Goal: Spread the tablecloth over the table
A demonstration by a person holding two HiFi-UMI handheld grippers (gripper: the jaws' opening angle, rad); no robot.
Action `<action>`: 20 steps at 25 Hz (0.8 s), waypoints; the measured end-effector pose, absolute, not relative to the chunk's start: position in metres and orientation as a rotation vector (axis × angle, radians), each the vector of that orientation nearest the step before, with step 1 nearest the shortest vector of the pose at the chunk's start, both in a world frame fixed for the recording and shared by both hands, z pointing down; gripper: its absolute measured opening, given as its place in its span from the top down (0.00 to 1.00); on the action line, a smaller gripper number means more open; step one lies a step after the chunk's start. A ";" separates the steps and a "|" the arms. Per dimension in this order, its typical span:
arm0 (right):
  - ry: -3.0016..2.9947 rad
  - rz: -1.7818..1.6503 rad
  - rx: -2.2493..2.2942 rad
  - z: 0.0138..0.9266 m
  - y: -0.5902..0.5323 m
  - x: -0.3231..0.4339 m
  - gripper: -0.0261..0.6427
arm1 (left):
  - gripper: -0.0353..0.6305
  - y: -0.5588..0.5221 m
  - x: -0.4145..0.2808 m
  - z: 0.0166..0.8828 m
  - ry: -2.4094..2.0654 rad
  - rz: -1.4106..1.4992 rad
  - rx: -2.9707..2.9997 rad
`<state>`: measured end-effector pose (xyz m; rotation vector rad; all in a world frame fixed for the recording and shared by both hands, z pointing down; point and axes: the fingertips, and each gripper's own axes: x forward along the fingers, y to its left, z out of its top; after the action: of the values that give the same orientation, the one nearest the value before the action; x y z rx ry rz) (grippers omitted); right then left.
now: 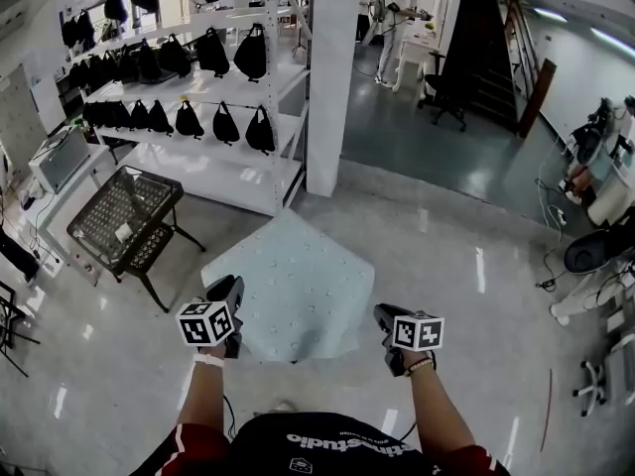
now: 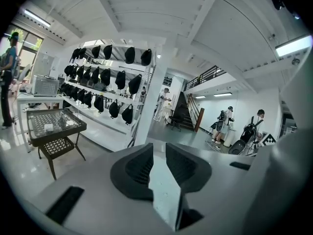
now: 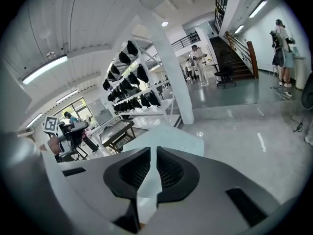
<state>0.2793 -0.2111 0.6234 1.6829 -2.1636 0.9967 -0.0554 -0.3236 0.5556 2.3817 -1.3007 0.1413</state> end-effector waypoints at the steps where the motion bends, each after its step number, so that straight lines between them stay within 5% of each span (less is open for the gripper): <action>1: -2.179 0.967 1.690 0.615 -0.216 0.279 0.87 | 0.81 -0.323 -0.058 0.553 -1.308 0.136 2.380; 20: -2.423 0.162 1.771 0.424 -0.271 0.224 0.87 | 0.81 -0.310 -0.100 0.450 -1.570 0.195 2.613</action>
<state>0.2236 -0.2713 0.4241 1.7706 -2.4232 0.1617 -0.1003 -0.3104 0.4497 2.6131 -1.5699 0.1950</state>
